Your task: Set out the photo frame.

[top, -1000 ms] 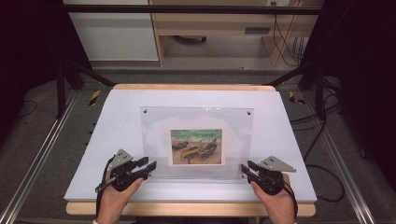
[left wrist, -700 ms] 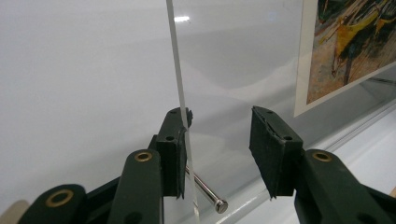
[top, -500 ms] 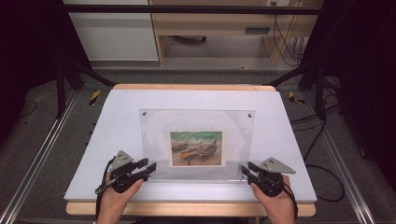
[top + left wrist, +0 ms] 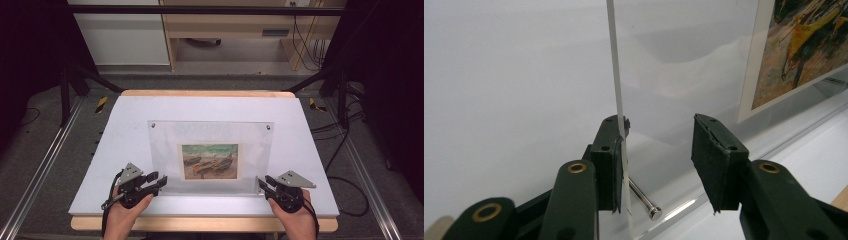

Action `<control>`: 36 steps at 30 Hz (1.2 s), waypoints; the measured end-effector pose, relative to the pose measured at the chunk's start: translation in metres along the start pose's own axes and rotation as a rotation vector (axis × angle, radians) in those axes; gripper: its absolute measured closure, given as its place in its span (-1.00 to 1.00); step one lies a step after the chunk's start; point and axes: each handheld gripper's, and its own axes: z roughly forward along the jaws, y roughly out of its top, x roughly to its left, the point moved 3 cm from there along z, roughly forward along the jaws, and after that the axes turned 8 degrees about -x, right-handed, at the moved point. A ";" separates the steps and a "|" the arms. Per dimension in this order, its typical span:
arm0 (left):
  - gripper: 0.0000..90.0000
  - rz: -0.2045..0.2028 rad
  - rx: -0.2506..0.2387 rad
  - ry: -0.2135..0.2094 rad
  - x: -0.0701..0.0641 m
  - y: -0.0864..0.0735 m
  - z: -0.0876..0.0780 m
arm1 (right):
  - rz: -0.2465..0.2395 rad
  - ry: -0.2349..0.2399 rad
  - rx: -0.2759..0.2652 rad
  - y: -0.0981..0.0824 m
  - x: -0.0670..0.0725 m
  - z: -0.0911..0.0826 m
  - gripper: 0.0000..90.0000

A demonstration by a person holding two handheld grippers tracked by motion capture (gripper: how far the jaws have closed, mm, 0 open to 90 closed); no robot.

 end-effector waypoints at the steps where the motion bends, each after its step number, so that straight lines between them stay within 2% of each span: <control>1: 0.25 0.000 0.000 0.000 0.000 0.000 0.000 | 0.000 0.000 0.000 0.000 0.000 0.000 0.54; 36: 0.23 0.045 0.048 0.008 -0.008 -0.006 -0.005 | -0.009 0.003 0.024 -0.007 0.005 -0.005 0.51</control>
